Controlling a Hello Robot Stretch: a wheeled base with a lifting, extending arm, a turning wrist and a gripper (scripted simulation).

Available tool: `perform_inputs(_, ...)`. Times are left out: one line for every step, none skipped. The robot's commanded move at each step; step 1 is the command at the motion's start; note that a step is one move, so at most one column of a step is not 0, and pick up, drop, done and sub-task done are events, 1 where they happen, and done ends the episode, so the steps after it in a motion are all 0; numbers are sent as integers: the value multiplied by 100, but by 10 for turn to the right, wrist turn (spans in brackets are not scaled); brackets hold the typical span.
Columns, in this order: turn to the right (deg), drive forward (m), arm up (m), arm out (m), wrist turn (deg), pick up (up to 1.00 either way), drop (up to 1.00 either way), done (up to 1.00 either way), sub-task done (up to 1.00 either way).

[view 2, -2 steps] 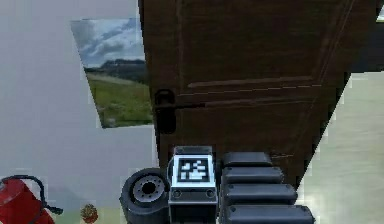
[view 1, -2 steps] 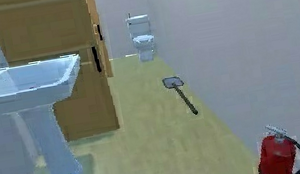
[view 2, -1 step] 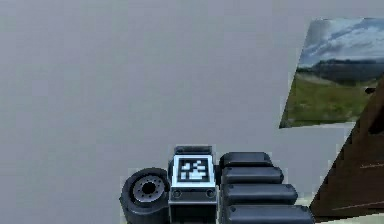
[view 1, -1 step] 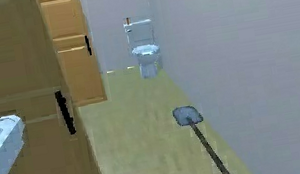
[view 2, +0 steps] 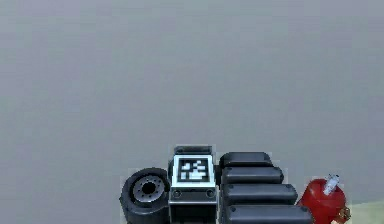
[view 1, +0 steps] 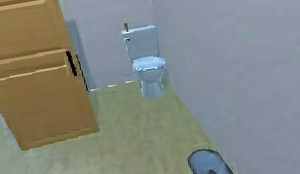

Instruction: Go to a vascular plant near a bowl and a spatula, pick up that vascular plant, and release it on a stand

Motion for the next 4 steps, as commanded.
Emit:
perform_inputs(0,30,0,0,0,0,0,0,0)
perform_inputs(-150,0,0,0,0,0,0,0,0)
perform_inputs(0,100,0,0,0,0,0,0,0)
perform_inputs(0,100,0,0,0,0,0,0,0)
